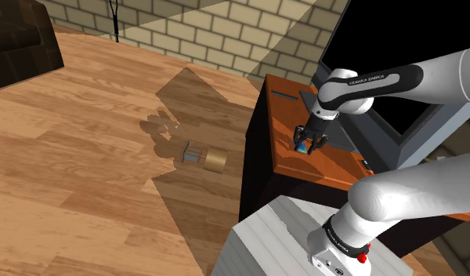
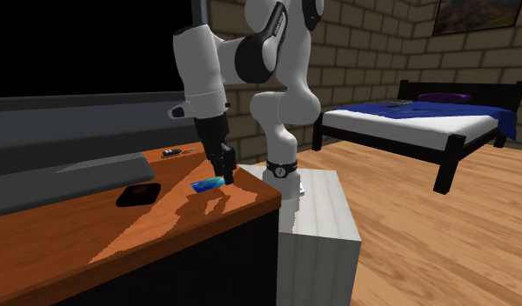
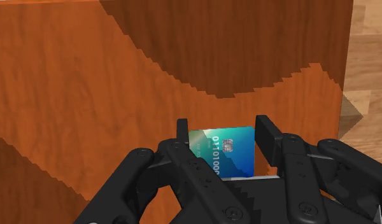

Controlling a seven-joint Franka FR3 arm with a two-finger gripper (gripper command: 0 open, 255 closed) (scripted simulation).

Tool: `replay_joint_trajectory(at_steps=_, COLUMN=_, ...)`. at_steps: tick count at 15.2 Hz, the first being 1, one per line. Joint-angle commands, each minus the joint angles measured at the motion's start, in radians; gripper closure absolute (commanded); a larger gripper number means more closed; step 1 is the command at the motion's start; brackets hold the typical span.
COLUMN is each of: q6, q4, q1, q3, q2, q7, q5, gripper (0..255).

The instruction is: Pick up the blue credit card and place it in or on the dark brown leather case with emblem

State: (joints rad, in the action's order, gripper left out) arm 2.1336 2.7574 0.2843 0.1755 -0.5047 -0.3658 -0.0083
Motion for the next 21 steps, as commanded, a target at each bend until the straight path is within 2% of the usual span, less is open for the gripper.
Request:
replay_joint_trajectory(at_steps=1, q6=-0.033, q4=-0.015, q1=0.001, q3=-0.003, q2=-0.017, q7=-0.003, q5=-0.001, gripper=255)
replay_joint_trajectory(at_steps=19, q6=-0.314, q4=-0.19, q1=0.003, q3=-0.024, q2=-0.124, q7=-0.026, q5=0.0, gripper=255)
replay_joint_trajectory(at_steps=21, q6=-0.303, q4=-0.252, q1=0.01, q3=0.004, q2=-0.051, q7=0.008, q5=-0.01, gripper=255)
